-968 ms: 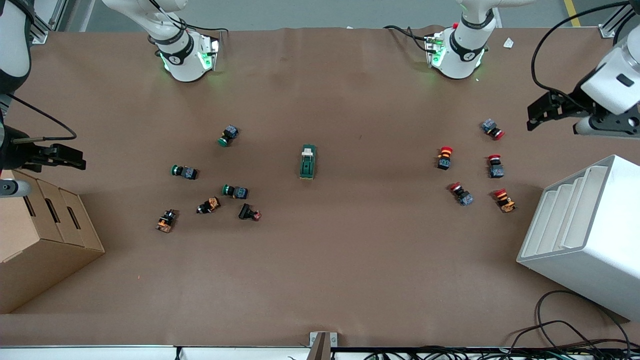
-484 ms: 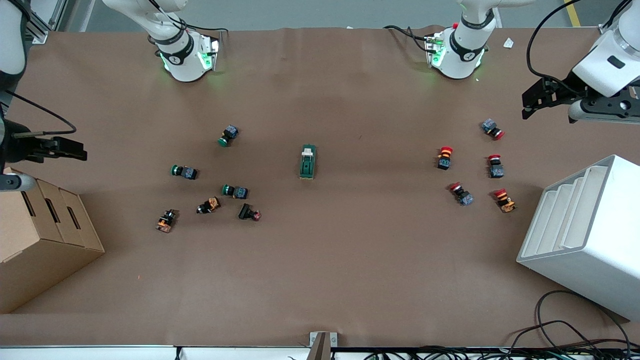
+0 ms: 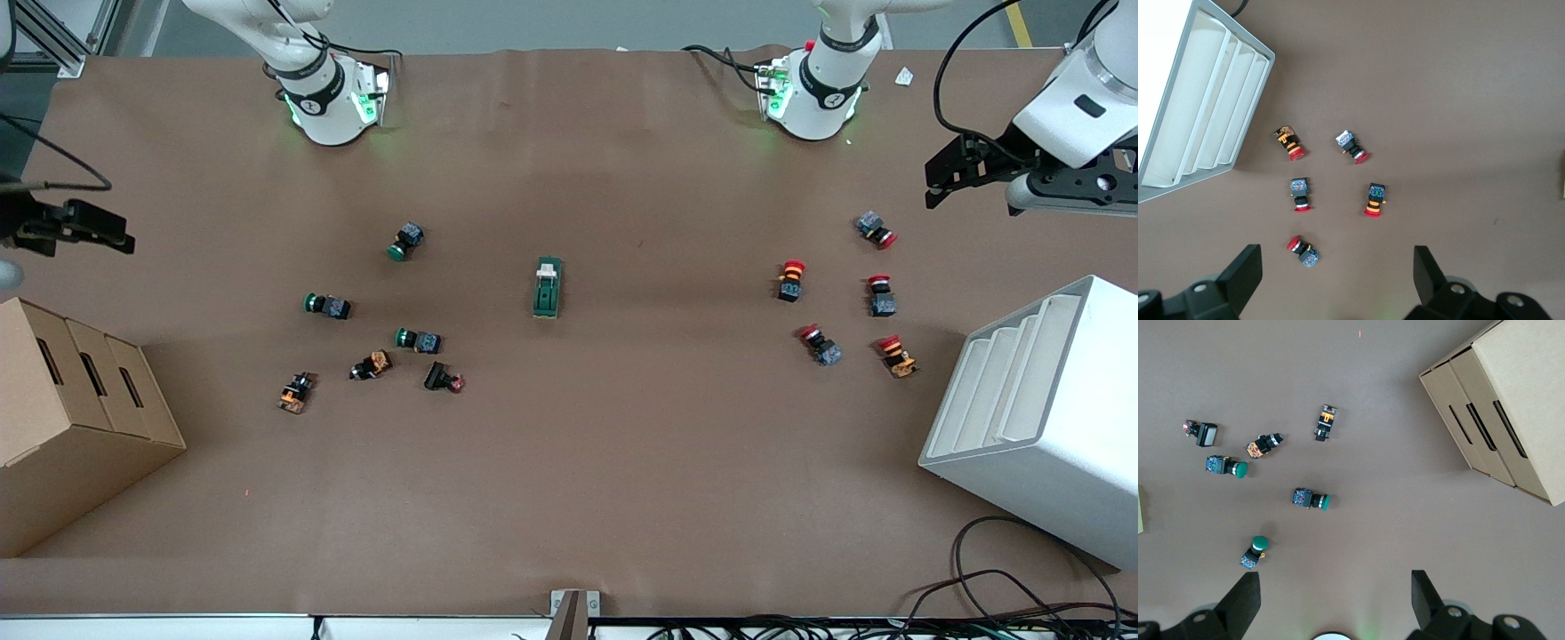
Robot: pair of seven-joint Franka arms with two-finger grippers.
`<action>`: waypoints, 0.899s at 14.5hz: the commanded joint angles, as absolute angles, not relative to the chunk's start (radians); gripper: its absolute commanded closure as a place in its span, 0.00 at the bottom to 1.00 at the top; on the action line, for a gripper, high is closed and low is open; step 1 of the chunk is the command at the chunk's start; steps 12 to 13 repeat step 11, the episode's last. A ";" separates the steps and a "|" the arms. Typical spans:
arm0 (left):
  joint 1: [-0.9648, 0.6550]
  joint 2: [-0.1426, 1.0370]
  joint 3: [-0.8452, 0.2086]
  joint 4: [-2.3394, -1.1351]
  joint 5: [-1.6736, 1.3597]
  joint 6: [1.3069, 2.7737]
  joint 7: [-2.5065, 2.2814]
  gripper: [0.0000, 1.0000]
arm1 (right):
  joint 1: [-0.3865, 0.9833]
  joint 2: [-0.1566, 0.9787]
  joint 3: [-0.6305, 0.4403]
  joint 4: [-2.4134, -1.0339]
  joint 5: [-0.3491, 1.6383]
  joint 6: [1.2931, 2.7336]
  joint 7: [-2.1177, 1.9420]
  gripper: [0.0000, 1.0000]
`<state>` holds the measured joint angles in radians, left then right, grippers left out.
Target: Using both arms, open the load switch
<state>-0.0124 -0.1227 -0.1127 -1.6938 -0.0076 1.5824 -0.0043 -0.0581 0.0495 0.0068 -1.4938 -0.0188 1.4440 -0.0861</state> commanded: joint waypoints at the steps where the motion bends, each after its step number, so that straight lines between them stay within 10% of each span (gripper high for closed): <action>1: -0.008 -0.124 -0.109 -1.703 -0.025 1.583 -0.009 0.00 | -0.051 -0.080 0.005 -1.631 -0.002 1.496 -0.095 0.00; 13: -0.003 -0.086 -0.101 -1.634 -0.023 1.563 -0.005 0.00 | 0.014 -0.120 -0.061 -1.625 -0.005 1.448 -0.097 0.00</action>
